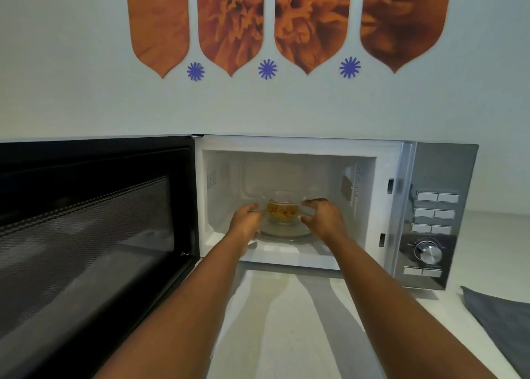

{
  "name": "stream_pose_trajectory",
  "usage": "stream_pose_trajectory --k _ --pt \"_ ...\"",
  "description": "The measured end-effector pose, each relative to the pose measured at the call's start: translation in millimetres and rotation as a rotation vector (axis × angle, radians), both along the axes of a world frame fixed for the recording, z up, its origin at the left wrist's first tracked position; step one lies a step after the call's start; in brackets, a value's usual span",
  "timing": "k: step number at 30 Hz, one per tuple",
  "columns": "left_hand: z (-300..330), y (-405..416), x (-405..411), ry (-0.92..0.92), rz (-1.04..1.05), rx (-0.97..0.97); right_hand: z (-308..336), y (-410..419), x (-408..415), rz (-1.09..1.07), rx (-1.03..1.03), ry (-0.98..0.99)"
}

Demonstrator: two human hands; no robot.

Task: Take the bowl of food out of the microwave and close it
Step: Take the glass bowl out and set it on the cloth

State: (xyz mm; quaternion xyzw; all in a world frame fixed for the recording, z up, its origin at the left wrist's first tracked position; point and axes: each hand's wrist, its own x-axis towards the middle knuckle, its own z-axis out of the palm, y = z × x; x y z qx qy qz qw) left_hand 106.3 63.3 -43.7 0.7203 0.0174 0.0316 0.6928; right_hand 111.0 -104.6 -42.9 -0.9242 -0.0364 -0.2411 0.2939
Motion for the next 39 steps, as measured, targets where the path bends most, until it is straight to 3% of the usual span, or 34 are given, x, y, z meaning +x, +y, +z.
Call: stream_pose_trajectory --k 8,13,19,28,39 --pt "-11 -5 42 0.148 -0.039 -0.369 -13 2 45 -0.007 -0.117 -0.009" --pt "-10 -5 60 0.136 -0.044 -0.391 -9 13 55 0.04 -0.151 -0.108" --pt "-8 -7 73 0.145 -0.052 -0.433 1 19 56 0.046 -0.035 -0.038" --pt "-7 -14 70 0.128 -0.041 -0.419 5 20 55 0.049 -0.095 0.022" --pt "-2 -23 59 0.151 -0.114 -0.532 14 13 33 0.13 -0.129 -0.242"
